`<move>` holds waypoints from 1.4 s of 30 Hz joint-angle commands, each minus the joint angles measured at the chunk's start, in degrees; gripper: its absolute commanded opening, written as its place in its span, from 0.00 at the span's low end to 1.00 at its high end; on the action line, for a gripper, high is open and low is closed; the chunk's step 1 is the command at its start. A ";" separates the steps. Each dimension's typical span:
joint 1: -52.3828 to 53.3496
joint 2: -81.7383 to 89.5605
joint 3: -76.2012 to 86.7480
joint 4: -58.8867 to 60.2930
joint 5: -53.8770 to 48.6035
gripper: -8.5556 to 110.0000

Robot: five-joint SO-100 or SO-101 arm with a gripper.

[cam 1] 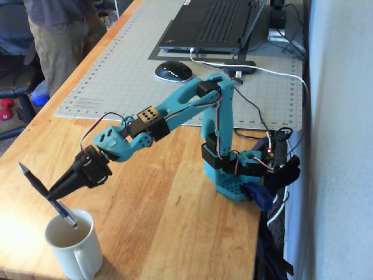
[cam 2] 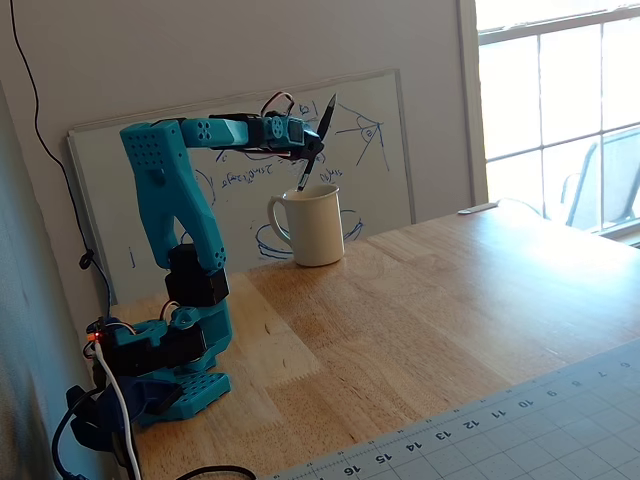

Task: Grasp a pen and put it in a mug.

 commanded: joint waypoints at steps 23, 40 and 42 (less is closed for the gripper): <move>0.35 7.47 11.34 -1.05 -13.97 0.27; 13.36 26.98 13.97 16.96 47.37 0.30; 16.35 30.23 16.70 17.93 54.05 0.30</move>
